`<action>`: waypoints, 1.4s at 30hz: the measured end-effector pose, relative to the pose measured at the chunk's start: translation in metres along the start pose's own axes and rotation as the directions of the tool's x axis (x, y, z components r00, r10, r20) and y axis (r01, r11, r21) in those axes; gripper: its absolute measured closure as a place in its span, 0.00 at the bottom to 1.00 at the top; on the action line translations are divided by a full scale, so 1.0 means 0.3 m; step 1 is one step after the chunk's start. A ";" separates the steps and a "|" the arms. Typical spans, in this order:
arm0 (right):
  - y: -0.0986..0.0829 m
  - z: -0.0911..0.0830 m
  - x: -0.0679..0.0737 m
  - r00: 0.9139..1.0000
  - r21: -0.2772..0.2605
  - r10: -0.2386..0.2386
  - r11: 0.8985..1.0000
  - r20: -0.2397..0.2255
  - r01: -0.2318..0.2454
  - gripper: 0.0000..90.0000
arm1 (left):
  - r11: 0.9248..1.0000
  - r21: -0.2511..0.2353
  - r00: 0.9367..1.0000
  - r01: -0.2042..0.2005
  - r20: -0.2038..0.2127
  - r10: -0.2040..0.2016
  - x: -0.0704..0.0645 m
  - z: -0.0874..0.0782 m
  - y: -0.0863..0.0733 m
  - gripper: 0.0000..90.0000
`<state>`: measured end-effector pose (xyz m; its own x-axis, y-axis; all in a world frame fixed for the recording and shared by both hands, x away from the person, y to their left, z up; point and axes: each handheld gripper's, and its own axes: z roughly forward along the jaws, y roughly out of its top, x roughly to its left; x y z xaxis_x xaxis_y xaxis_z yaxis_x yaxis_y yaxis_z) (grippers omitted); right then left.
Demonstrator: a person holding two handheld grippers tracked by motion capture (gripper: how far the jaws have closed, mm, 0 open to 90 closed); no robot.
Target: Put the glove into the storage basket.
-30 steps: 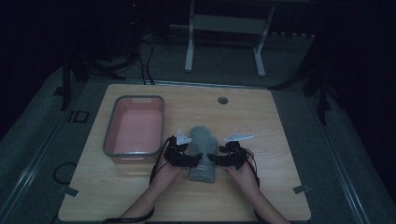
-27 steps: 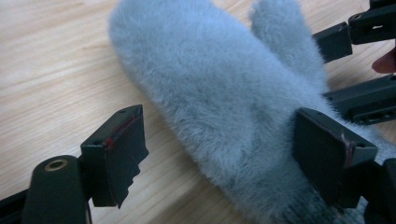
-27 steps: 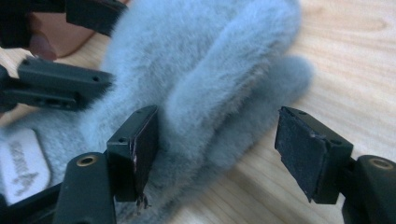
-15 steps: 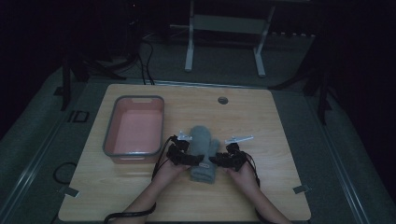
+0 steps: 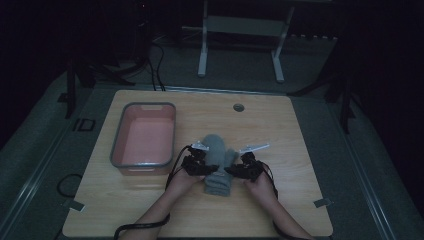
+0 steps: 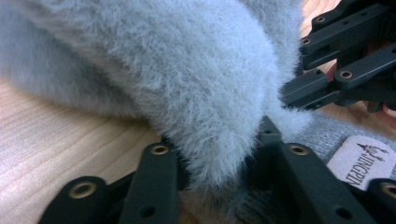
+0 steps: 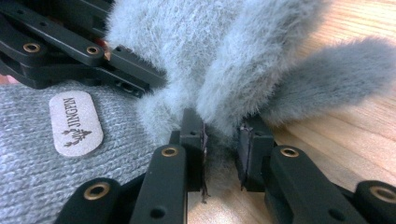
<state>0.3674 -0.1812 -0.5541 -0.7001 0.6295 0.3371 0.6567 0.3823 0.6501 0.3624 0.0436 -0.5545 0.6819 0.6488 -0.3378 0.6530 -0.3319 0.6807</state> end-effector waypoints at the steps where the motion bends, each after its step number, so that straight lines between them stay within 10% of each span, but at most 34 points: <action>1: 0.000 -0.001 0.001 1.000 -0.002 0.001 1.000 0.002 -0.001 0.85 | 1.000 -0.001 1.000 0.001 -0.004 -0.001 -0.002 -0.002 0.001 0.82; 23: 0.082 -0.160 0.087 0.999 -0.163 -0.024 0.986 -0.036 0.018 0.91 | 0.993 -0.095 0.998 -0.063 0.016 0.064 -0.080 -0.188 0.121 0.86; 42: 0.330 -0.208 0.190 0.993 -0.265 -0.094 0.962 -0.068 0.073 0.91 | 0.985 -0.128 0.993 -0.114 -0.021 0.112 -0.012 -0.435 0.289 0.86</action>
<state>0.3750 -0.1496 -0.4281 -0.7761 0.5433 0.3201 0.5064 0.2343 0.8299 0.3735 0.1020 -0.4095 0.7437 0.6217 -0.2459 0.5236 -0.3129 0.7924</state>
